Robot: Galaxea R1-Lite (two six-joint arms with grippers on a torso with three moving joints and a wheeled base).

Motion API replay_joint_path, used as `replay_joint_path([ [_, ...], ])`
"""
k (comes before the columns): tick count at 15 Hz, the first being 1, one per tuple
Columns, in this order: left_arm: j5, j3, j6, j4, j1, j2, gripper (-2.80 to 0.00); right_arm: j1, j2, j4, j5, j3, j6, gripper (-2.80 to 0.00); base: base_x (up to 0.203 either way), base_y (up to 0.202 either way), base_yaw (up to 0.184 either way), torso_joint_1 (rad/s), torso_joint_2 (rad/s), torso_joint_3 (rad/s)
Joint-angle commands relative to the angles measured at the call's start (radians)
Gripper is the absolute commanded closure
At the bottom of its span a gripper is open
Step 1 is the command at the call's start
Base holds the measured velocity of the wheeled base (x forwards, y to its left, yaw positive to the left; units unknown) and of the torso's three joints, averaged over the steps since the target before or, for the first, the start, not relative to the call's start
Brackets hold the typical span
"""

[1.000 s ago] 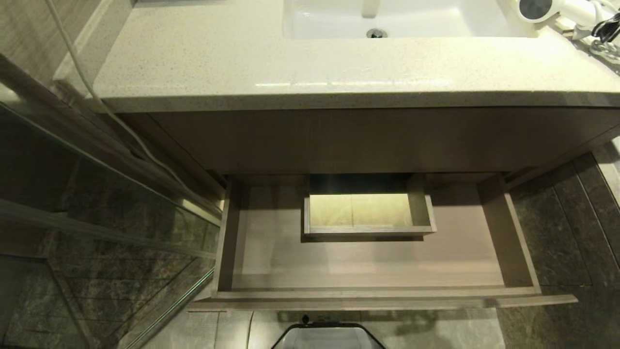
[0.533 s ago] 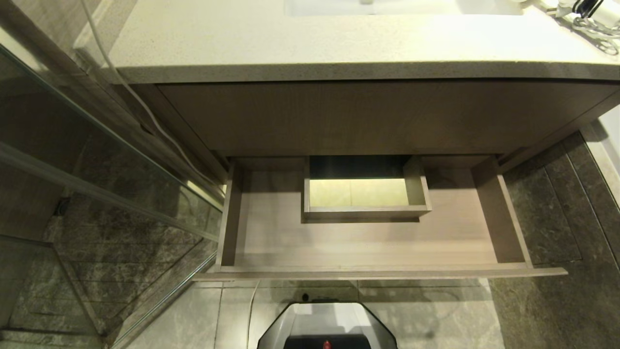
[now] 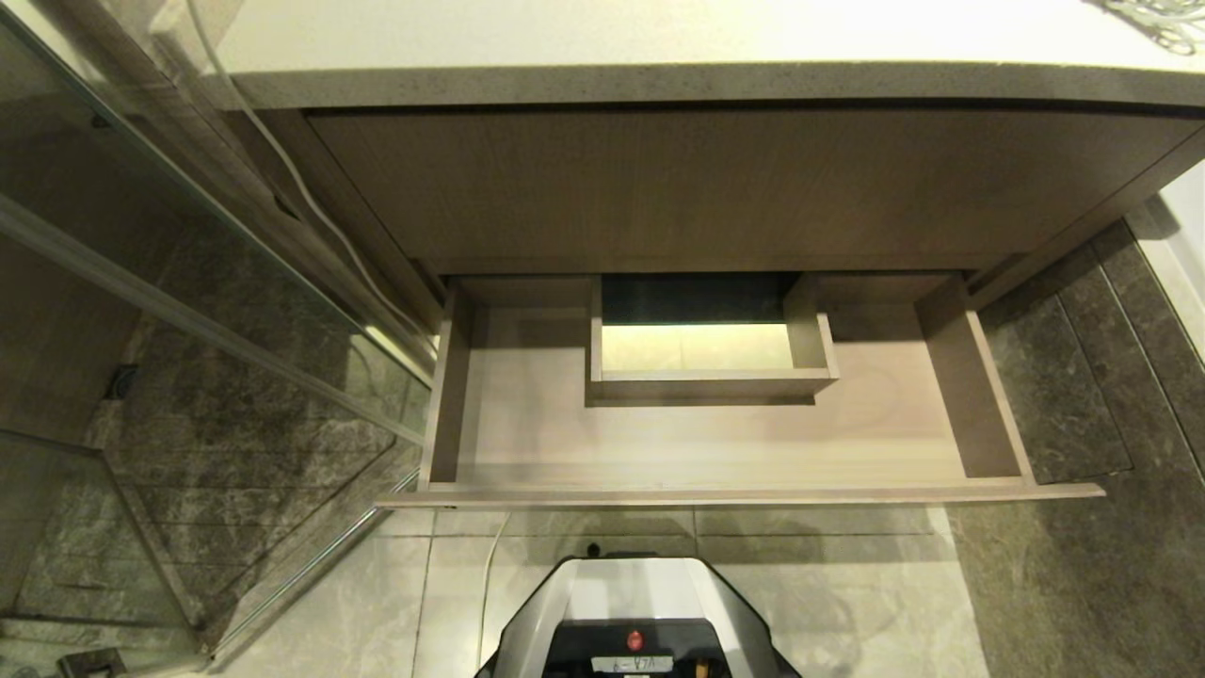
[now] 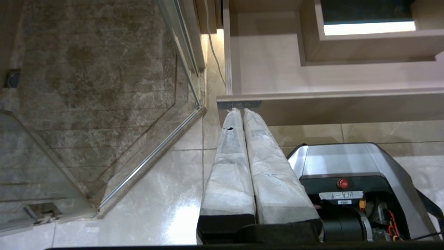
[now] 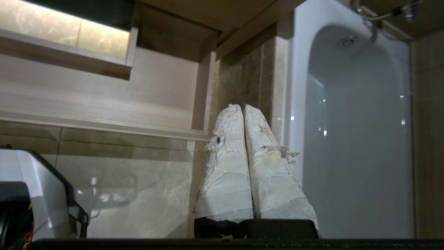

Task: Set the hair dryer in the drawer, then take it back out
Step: Close the drawer

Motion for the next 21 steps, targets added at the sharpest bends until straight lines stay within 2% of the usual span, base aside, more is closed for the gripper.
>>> replay_joint_path([
  [1,0.000,0.002,0.000,0.000,0.001,0.000,0.00,0.000,-0.001,0.003,0.001,0.008,-0.003,0.00,0.000,0.000,0.000,-0.287,0.49,0.154],
  [12,0.000,0.002,0.000,0.000,0.000,0.000,0.00,-0.007,-0.001,-0.002,0.000,0.031,-0.003,0.00,0.000,0.000,0.000,-0.330,0.49,0.166],
  [21,0.000,0.002,0.000,0.000,0.001,0.000,0.00,-0.007,0.005,-0.007,-0.002,0.057,-0.003,0.00,0.000,0.000,0.000,-0.052,0.40,0.332],
])
